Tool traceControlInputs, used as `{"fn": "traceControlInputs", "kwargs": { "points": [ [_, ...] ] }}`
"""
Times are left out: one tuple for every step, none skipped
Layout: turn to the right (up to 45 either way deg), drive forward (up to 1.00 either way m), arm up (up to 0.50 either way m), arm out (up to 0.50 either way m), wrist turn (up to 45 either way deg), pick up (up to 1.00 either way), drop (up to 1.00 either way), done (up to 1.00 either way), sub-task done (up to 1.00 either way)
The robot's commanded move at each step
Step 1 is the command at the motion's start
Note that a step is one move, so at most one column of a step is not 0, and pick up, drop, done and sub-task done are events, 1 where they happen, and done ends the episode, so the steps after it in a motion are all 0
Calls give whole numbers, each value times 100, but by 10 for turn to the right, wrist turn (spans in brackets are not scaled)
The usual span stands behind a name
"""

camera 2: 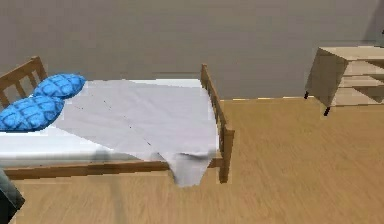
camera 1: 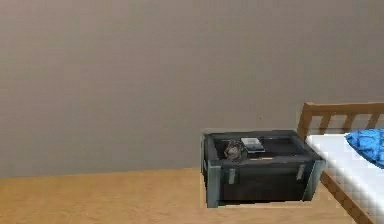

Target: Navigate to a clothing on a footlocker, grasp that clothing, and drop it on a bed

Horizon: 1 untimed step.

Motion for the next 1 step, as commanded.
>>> {"fn": "traceControlInputs", "kwargs": {
  "points": [
    [0,45,0,0,0,0,0,0,0]
  ]
}}
